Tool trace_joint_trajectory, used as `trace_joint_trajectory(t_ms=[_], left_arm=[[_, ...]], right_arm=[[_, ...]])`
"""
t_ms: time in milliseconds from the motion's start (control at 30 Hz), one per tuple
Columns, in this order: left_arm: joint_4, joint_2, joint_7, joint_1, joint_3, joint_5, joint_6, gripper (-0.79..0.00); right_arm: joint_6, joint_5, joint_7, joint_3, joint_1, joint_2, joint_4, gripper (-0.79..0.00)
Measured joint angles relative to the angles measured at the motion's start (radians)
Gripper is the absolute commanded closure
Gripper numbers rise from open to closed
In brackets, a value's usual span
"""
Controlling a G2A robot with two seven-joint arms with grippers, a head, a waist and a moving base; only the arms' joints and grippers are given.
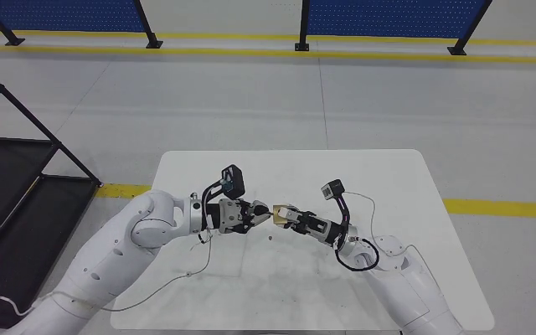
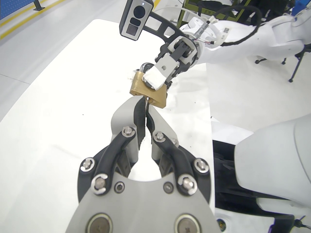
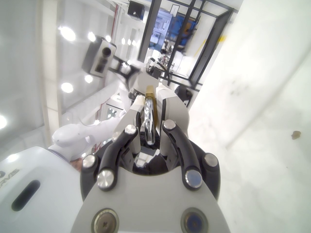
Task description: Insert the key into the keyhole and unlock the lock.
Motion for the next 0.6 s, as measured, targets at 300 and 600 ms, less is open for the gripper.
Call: trace_joint_trajectory(t_ms=[300,600], left_arm=[[-0.033,-0.002,0.034,0.029,-0.015,0.087,0.017,0.000],[-0.064,-0.005,0.069,0.052,-0.028,0.176,0.038,0.000]], right_arm=[[0.000,0.000,0.000,0.000,0.000,0.000,0.000,0.000],[0.000,0.000,0.000,0.000,0.000,0.000,0.000,0.000]])
